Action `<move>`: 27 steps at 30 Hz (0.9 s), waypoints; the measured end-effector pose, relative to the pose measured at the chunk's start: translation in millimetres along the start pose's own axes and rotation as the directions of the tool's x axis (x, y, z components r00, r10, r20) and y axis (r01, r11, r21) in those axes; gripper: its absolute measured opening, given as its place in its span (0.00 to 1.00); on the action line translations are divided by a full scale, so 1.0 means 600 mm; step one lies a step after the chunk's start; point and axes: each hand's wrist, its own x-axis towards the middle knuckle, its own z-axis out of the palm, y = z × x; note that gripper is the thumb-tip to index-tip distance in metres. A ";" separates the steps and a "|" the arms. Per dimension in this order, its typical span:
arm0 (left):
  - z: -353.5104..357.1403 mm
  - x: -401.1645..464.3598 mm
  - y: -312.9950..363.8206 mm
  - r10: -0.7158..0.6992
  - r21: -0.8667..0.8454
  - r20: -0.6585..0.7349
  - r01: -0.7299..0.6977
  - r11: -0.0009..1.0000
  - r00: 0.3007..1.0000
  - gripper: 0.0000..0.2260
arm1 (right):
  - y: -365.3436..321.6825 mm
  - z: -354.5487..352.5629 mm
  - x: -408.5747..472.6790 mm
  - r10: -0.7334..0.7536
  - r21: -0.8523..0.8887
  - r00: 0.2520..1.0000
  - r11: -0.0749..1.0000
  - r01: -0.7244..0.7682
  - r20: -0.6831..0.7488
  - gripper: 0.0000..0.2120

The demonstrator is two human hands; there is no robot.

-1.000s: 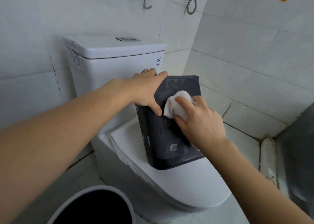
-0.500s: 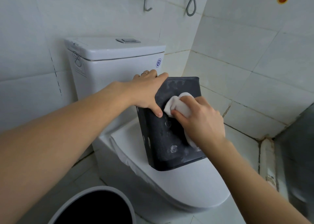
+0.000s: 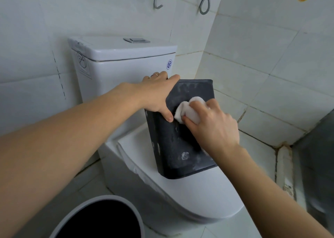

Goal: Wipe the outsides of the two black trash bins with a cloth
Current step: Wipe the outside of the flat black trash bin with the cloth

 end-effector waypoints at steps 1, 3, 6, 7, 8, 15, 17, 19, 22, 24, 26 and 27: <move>-0.001 -0.001 0.000 0.002 0.001 0.001 -0.002 1.000 1.000 0.46 | 0.000 0.000 -0.005 -0.018 -0.010 1.000 1.000 0.017 -0.011 0.16; -0.002 -0.002 0.000 0.000 -0.003 0.003 0.000 1.000 1.000 0.46 | 0.002 -0.003 -0.027 -0.068 -0.014 0.998 0.998 0.068 -0.010 0.15; -0.002 -0.003 -0.003 -0.012 -0.021 0.007 0.012 1.000 1.000 0.45 | 0.010 -0.002 -0.067 -0.129 0.000 0.989 0.992 0.130 0.076 0.14; -0.002 -0.004 -0.003 -0.008 -0.017 0.006 0.008 1.000 1.000 0.45 | 0.012 -0.003 -0.071 -0.124 0.001 0.988 0.992 0.124 0.094 0.13; -0.001 -0.003 -0.002 -0.004 -0.014 0.004 0.004 1.000 1.000 0.45 | 0.013 -0.005 -0.067 -0.111 0.005 0.990 0.994 0.111 0.089 0.13; -0.001 -0.002 -0.004 -0.015 -0.011 0.010 0.015 1.000 1.000 0.45 | 0.002 -0.005 -0.006 -0.001 0.011 1.000 1.000 0.000 0.021 0.15; 0.001 -0.001 -0.001 -0.008 -0.006 0.011 0.009 1.000 1.000 0.45 | 0.005 -0.005 -0.017 -0.032 0.011 0.999 0.999 0.032 0.008 0.14; 0.000 0.000 0.002 -0.012 -0.006 0.014 0.012 1.000 1.000 0.45 | 0.012 -0.004 -0.037 -0.071 0.015 0.997 0.997 0.070 0.034 0.13; -0.002 0.002 0.006 -0.042 0.012 0.024 0.041 0.999 0.999 0.44 | 0.024 0.003 -0.061 -0.089 0.029 0.994 0.996 0.087 0.070 0.12; 0.002 0.003 0.008 -0.051 0.028 0.021 0.051 0.998 0.998 0.44 | 0.025 0.008 -0.064 -0.060 0.052 0.996 0.997 0.056 0.070 0.12; 0.013 0.003 0.012 -0.043 0.062 0.004 0.042 0.997 0.999 0.50 | 0.023 0.013 -0.063 -0.032 0.065 0.998 0.997 0.028 0.059 0.12; 0.020 0.003 0.015 -0.039 0.087 -0.009 0.040 0.995 0.999 0.54 | 0.023 0.014 -0.062 -0.022 0.071 0.998 0.997 0.018 0.052 0.12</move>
